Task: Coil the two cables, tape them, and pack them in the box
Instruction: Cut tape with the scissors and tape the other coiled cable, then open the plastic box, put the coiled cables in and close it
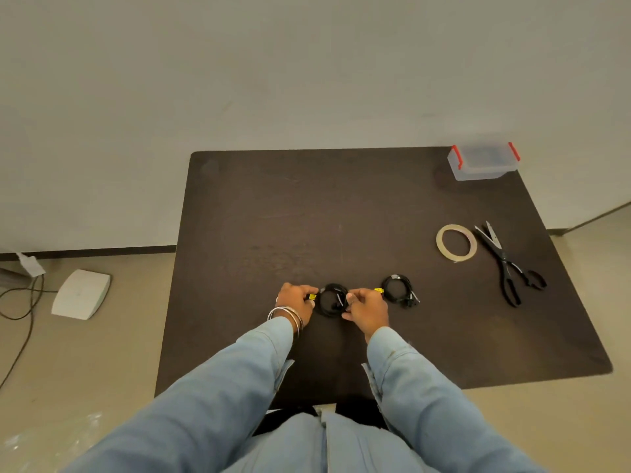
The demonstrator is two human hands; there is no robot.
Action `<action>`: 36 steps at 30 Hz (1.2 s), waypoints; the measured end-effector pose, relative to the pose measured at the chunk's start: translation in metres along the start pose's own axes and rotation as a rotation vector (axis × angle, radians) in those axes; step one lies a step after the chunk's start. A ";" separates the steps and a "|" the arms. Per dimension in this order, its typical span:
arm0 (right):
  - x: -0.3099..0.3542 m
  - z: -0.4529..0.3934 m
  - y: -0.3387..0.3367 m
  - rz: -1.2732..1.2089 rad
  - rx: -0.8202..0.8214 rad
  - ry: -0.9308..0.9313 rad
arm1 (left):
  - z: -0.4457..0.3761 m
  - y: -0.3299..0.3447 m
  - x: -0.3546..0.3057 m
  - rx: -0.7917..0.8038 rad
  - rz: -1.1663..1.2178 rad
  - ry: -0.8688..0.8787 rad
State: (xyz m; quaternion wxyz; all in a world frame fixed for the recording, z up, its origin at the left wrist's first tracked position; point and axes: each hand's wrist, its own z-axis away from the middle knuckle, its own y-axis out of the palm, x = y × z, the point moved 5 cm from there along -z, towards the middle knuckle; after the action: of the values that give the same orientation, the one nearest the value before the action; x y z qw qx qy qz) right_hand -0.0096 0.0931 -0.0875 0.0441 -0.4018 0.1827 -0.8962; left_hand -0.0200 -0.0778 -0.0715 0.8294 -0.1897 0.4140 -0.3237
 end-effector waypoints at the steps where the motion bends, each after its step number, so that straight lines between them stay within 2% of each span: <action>1: -0.001 -0.001 -0.001 0.037 0.013 -0.012 | -0.001 0.001 0.000 -0.005 -0.016 0.014; 4: -0.001 -0.002 -0.004 0.071 0.058 -0.037 | 0.000 0.001 0.003 -0.042 0.056 -0.010; 8: 0.013 -0.004 -0.018 0.064 0.126 -0.053 | -0.001 -0.010 0.001 -0.168 0.206 -0.139; 11: 0.033 -0.015 -0.043 -0.104 0.200 -0.075 | -0.009 -0.017 -0.013 -0.264 0.310 -0.206; 14: 0.055 -0.037 -0.091 -0.203 0.208 -0.106 | -0.020 -0.014 -0.047 -0.308 0.484 -0.198; 19: 0.079 -0.100 -0.189 -0.230 0.082 -0.119 | -0.047 0.012 -0.136 -0.276 0.589 -0.147; 26: 0.108 -0.196 -0.306 -0.239 -0.135 -0.112 | -0.118 0.068 -0.268 -0.142 0.573 -0.068; 30: 0.128 -0.243 -0.347 -0.217 -0.242 -0.141 | -0.162 0.095 -0.326 -0.078 0.635 -0.075; 33: 0.142 -0.274 -0.368 -0.154 -0.359 -0.159 | -0.192 0.109 -0.360 -0.058 0.800 -0.136; 36: 0.158 -0.298 -0.376 -0.065 -0.360 -0.167 | -0.218 0.117 -0.391 -0.056 0.829 -0.121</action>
State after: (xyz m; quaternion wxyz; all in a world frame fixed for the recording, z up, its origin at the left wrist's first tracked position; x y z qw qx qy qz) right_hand -0.3100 0.4939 -0.0215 -0.0427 -0.4816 0.3227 -0.8137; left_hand -0.3265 0.2675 -0.0469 0.9067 -0.0483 0.4146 0.0606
